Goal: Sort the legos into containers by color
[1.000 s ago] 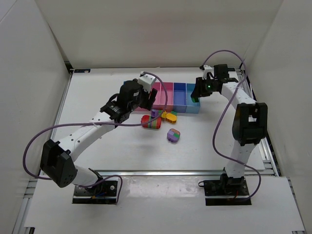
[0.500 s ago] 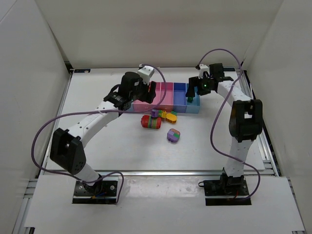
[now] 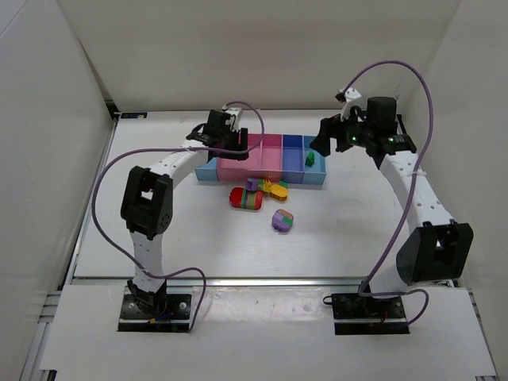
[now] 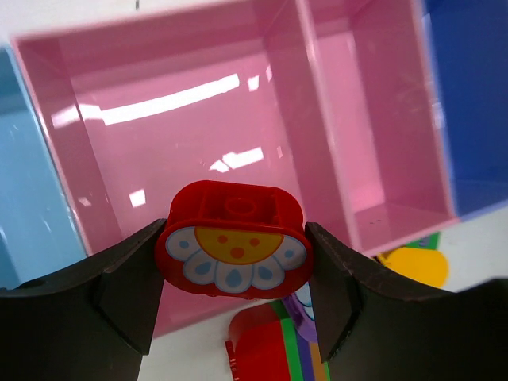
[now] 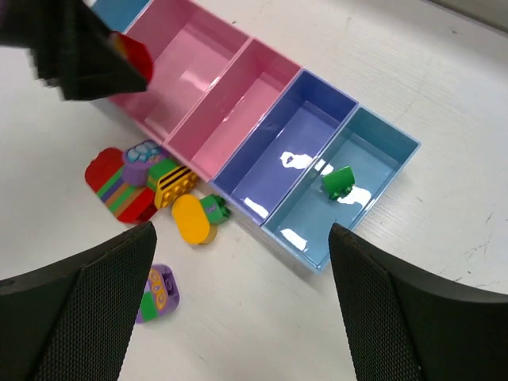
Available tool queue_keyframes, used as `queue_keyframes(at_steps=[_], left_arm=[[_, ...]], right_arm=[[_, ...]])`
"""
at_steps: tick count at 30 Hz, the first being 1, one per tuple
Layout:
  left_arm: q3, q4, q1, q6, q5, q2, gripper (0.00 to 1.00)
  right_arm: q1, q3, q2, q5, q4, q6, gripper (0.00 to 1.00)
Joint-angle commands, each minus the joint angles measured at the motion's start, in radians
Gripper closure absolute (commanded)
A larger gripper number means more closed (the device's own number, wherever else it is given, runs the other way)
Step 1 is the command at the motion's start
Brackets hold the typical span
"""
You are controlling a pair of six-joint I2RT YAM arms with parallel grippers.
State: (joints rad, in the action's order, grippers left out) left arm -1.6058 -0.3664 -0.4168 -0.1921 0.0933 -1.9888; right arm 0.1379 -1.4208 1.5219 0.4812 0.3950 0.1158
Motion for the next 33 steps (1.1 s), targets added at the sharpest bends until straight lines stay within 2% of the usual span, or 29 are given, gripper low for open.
queue_keyframes(at_steps=[1, 5, 9, 10, 16, 19, 22, 23, 25, 26, 28, 29, 32, 33], left_arm=[[-0.057, -0.031, 0.012, -0.041, -0.016, -0.017, 0.47], [-0.068, -0.031, 0.027, -0.038, -0.024, -0.064, 0.43], [-0.066, -0.013, 0.03, -0.018, -0.012, -0.062, 0.28], [-0.048, 0.0, 0.03, -0.015, 0.006, -0.053, 0.21], [0.04, 0.083, 0.032, 0.029, 0.08, 0.065, 0.01], [0.04, 0.064, 0.029, 0.052, 0.08, 0.085, 0.01], [0.056, 0.067, 0.013, 0.147, 0.114, 0.133, 0.04], [0.075, 0.07, -0.016, 0.23, 0.118, 0.177, 0.05], [0.089, 0.061, -0.069, 0.267, 0.132, 0.226, 0.08], [0.107, 0.052, -0.089, 0.304, 0.141, 0.273, 0.11], [0.135, 0.049, -0.14, 0.312, 0.135, 0.317, 0.12], [0.15, 0.055, -0.151, 0.301, 0.12, 0.359, 0.12], [0.198, 0.073, -0.149, 0.234, 0.086, 0.4, 0.11], [0.207, 0.064, -0.143, 0.224, 0.092, 0.416, 0.09]], right_arm=[[0.006, 0.069, -0.04, 0.056, 0.048, 0.091, 0.08], [0.006, 0.14, -0.074, 0.122, 0.064, 0.189, 0.08], [0.008, 0.177, -0.088, 0.168, 0.067, 0.257, 0.07], [0.008, 0.19, -0.091, 0.187, 0.058, 0.281, 0.07], [0.051, 0.264, -0.086, 0.247, 0.042, 0.436, 0.08], [0.072, 0.241, -0.057, 0.25, 0.082, 0.476, 0.09], [0.074, 0.247, -0.049, 0.267, 0.102, 0.478, 0.11], [0.078, 0.256, -0.055, 0.243, 0.097, 0.475, 0.11], [0.084, 0.304, -0.08, 0.212, 0.076, 0.46, 0.13], [0.083, 0.319, -0.089, 0.194, 0.064, 0.452, 0.17], [0.085, 0.373, -0.123, 0.192, 0.032, 0.455, 0.22], [0.097, 0.391, -0.135, 0.191, 0.021, 0.47, 0.29], [0.123, 0.433, -0.158, 0.204, 0.002, 0.597, 0.36], [0.124, 0.444, -0.16, 0.236, 0.001, 0.698, 0.35]])
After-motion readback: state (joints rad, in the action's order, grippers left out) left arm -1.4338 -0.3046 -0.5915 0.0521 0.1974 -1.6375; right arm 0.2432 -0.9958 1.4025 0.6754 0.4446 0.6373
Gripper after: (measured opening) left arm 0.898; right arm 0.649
